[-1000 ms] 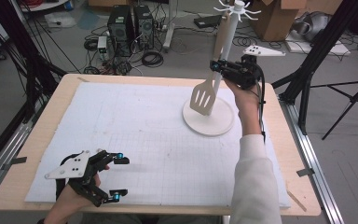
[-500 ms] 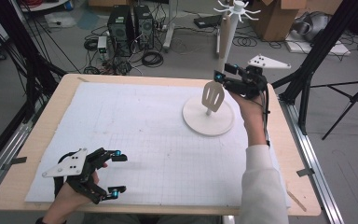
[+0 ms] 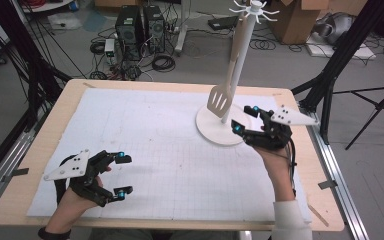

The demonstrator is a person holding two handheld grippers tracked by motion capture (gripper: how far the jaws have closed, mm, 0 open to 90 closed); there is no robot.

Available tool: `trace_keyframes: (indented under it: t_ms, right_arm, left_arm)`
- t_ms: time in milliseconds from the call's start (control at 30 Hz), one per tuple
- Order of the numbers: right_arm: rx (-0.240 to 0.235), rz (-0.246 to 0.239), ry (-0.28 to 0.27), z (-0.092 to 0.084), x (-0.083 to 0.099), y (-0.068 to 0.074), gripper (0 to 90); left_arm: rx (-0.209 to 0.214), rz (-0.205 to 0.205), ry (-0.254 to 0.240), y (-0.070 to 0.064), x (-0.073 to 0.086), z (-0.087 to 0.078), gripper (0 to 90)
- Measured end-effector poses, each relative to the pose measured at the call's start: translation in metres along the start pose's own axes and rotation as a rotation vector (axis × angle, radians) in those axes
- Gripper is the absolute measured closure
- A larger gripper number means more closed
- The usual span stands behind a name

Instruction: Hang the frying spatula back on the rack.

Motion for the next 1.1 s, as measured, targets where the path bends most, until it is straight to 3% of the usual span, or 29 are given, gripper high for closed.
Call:
trace_keyframes:
  t_ms: [100,233,300,433,600,667,733,1100]
  right_arm:
    - [-0.014,-0.013,0.001,0.001,0.012,0.012,29.2]
    - [-0.081,-0.007,0.017,0.002,0.038,0.038,27.6]
    - [-0.1,-0.009,0.035,0.003,0.049,0.049,26.4]
    - [-0.131,0.005,0.059,0.005,0.071,0.066,24.7]
    - [-0.144,0.014,0.098,0.011,0.094,0.074,22.5]
    - [-0.127,-0.003,0.108,0.013,0.1,0.075,22.5]
    - [-0.118,-0.019,0.133,0.014,0.102,0.075,21.3]
    - [-0.118,0.002,0.138,0.013,0.106,0.072,20.9]
  left_arm:
    - [-0.014,-0.006,0.001,0.004,0.002,-0.002,16.4]
    - [-0.05,-0.01,0.016,0.008,0.005,-0.004,16.3]
    - [-0.097,-0.001,0.058,0.01,0.01,-0.005,16.3]
    - [-0.116,-0.007,0.069,0.013,0.015,-0.008,15.8]
    - [-0.152,-0.027,0.069,0.017,0.02,-0.016,15.6]
    - [-0.162,-0.03,0.065,0.017,0.022,-0.018,15.6]
    - [-0.168,-0.032,0.063,0.018,0.022,-0.02,15.6]
    - [-0.17,-0.028,0.06,0.017,0.022,-0.022,15.6]
Point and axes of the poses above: each handheld gripper's, and its own axes: z roughly forward along the jaws, x roughly out of its underside, y roughly to its left, the point moved 5 cm from there along z, roughly forward along the jaws, and after that the axes turned 14 degrees about y, right-handed, at the moved point
